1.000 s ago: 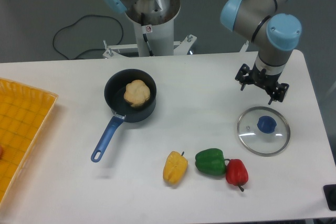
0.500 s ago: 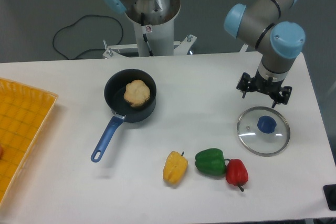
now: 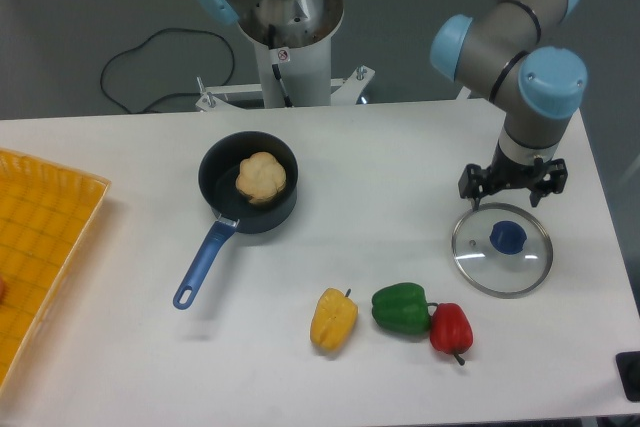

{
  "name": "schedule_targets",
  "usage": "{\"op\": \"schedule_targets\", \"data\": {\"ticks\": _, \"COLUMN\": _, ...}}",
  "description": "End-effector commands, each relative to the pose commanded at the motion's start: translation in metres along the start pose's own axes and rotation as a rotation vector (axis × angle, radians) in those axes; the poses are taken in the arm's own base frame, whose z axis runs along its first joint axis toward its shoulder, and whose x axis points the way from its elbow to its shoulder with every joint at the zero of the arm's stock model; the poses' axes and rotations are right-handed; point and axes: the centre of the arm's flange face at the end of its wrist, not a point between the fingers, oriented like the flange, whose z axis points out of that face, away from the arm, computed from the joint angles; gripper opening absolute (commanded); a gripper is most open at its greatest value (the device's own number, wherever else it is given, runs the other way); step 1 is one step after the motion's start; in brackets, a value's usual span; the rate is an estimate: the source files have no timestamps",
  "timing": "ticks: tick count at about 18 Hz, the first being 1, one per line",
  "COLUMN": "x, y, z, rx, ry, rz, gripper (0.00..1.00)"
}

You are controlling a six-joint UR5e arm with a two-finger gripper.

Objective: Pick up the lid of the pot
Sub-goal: 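Lower the open gripper down onto the blue knob of the glass lid, then close the gripper around the blue knob of the lid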

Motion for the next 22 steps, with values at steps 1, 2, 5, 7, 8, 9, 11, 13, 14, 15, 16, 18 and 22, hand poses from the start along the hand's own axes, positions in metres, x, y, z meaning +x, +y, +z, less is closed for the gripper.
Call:
{"op": "schedule_targets", "data": {"ticks": 1, "x": -0.002, "y": -0.003, "z": 0.004, "rx": -0.002, "ry": 0.002, "rz": -0.008, "gripper": 1.0}}
{"op": "schedule_targets", "data": {"ticks": 2, "x": -0.004, "y": -0.006, "z": 0.007, "rx": -0.002, "ry": 0.0, "rz": -0.015, "gripper": 1.0}}
{"op": "schedule_targets", "data": {"ticks": 5, "x": -0.009, "y": -0.013, "z": 0.011, "rx": -0.001, "ry": -0.003, "rz": -0.021, "gripper": 1.0}}
{"op": "schedule_targets", "data": {"ticks": 7, "x": -0.011, "y": -0.015, "z": 0.015, "rx": -0.004, "ry": 0.0, "rz": -0.028, "gripper": 1.0}}
{"op": "schedule_targets", "data": {"ticks": 8, "x": -0.01, "y": -0.016, "z": 0.02, "rx": -0.006, "ry": 0.002, "rz": -0.029, "gripper": 1.0}}
{"op": "schedule_targets", "data": {"ticks": 9, "x": -0.012, "y": -0.018, "z": 0.02, "rx": 0.003, "ry": -0.006, "rz": -0.035, "gripper": 1.0}}
{"op": "schedule_targets", "data": {"ticks": 11, "x": -0.009, "y": -0.022, "z": 0.027, "rx": 0.0, "ry": -0.002, "rz": -0.042, "gripper": 1.0}}
{"op": "schedule_targets", "data": {"ticks": 13, "x": -0.006, "y": -0.026, "z": 0.033, "rx": -0.013, "ry": -0.012, "rz": -0.035, "gripper": 1.0}}
{"op": "schedule_targets", "data": {"ticks": 14, "x": -0.005, "y": -0.027, "z": 0.033, "rx": -0.021, "ry": -0.022, "rz": -0.032, "gripper": 1.0}}
{"op": "schedule_targets", "data": {"ticks": 15, "x": -0.006, "y": -0.027, "z": 0.033, "rx": -0.022, "ry": -0.023, "rz": -0.032, "gripper": 1.0}}
{"op": "schedule_targets", "data": {"ticks": 16, "x": -0.005, "y": -0.026, "z": 0.035, "rx": -0.025, "ry": -0.022, "rz": -0.031, "gripper": 1.0}}
{"op": "schedule_targets", "data": {"ticks": 18, "x": -0.004, "y": -0.025, "z": 0.04, "rx": -0.035, "ry": -0.017, "rz": -0.026, "gripper": 1.0}}
{"op": "schedule_targets", "data": {"ticks": 22, "x": -0.002, "y": -0.024, "z": 0.046, "rx": -0.045, "ry": -0.012, "rz": -0.024, "gripper": 1.0}}
